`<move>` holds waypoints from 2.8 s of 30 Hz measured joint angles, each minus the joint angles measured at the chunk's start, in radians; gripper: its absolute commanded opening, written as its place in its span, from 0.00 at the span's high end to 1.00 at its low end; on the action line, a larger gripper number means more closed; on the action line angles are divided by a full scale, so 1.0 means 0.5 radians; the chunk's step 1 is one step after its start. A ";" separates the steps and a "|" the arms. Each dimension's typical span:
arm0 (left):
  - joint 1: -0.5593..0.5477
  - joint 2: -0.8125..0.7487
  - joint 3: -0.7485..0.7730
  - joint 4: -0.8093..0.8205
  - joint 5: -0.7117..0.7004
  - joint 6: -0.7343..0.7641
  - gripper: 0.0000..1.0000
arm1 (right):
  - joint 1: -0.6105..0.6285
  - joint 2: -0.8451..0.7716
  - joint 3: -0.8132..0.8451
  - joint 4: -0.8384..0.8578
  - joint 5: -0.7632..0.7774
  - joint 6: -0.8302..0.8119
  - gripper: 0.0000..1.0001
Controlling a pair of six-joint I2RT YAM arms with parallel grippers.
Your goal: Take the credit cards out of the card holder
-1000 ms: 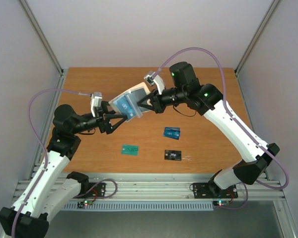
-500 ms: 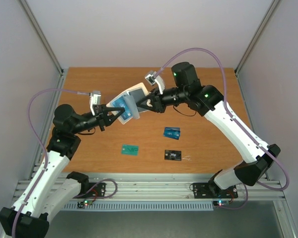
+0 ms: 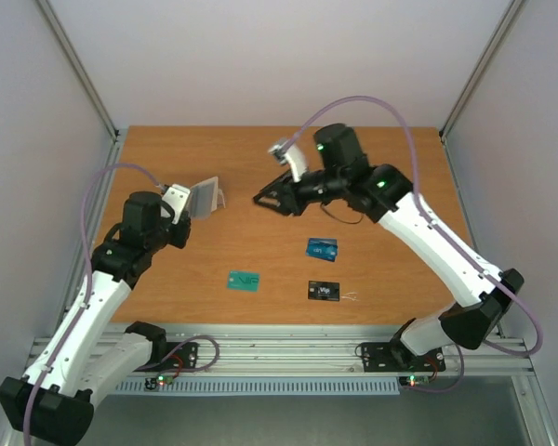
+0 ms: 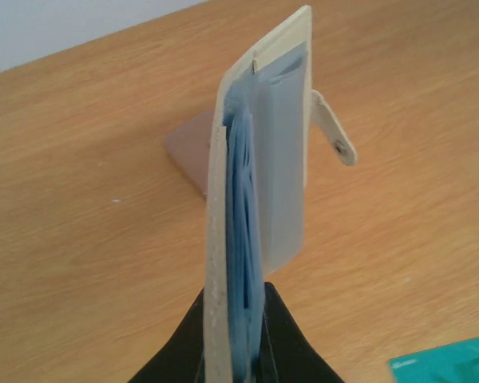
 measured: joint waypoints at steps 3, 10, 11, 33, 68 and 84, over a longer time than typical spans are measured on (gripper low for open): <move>0.002 -0.011 0.016 -0.082 -0.035 0.092 1.00 | 0.220 0.073 -0.005 0.199 -0.279 0.001 0.67; 0.011 -0.094 0.021 0.209 0.806 -0.479 1.00 | 0.293 0.256 -0.029 0.619 -0.500 0.195 0.75; 0.012 -0.111 -0.004 0.332 0.942 -0.607 1.00 | 0.288 0.276 -0.024 0.615 -0.481 0.195 0.76; 0.052 -0.172 -0.264 1.566 1.915 -1.456 1.00 | 0.166 0.168 0.190 0.022 -0.275 -0.141 0.77; 0.053 -0.194 -0.278 1.696 2.156 -1.479 1.00 | 0.024 0.078 0.185 -0.144 -0.711 -0.375 0.99; 0.153 -0.250 -0.227 0.746 1.478 -1.045 1.00 | -0.604 0.076 0.246 -0.698 -0.506 -0.829 0.99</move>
